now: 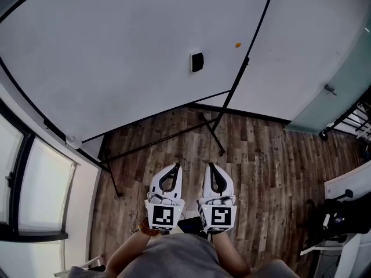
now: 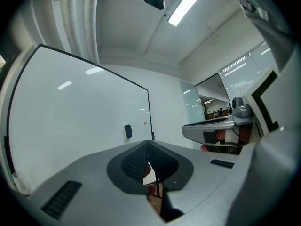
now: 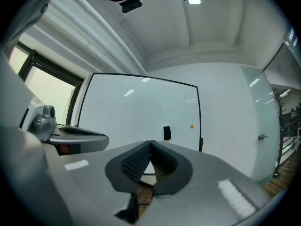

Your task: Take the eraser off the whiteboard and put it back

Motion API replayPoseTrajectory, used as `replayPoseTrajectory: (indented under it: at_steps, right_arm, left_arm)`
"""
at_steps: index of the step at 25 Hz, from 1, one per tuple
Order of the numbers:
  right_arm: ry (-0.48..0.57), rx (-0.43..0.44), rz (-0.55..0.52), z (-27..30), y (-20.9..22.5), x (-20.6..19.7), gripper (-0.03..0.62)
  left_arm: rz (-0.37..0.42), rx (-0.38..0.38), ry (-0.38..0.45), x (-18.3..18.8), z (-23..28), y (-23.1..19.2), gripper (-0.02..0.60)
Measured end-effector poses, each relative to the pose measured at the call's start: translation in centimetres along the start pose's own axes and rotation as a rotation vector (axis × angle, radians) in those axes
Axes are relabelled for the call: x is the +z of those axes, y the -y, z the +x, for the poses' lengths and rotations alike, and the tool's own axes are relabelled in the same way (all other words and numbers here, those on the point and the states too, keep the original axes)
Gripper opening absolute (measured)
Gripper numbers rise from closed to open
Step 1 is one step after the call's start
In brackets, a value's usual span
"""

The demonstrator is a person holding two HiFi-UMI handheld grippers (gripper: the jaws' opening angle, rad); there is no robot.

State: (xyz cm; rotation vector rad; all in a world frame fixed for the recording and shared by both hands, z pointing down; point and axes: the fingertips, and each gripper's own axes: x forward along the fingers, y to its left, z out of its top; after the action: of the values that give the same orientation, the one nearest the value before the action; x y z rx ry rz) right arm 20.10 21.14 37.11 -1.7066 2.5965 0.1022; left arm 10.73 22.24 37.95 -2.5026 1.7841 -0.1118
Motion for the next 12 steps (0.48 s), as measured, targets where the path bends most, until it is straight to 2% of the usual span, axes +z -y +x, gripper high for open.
replayPoseTrajectory:
  at_steps: [5, 12]
  right_arm:
    - [-0.005, 0.028, 0.012, 2.2, 1.4, -0.8, 0.011]
    - [-0.025, 0.041, -0.02, 5.1, 1.8, -1.6, 0.011]
  left_arm:
    - [-0.01, 0.033, -0.01, -0.8, 2.0, -0.4, 0.008]
    - [-0.044, 0.031, -0.006, -1.7, 4.7, -1.8, 0.008]
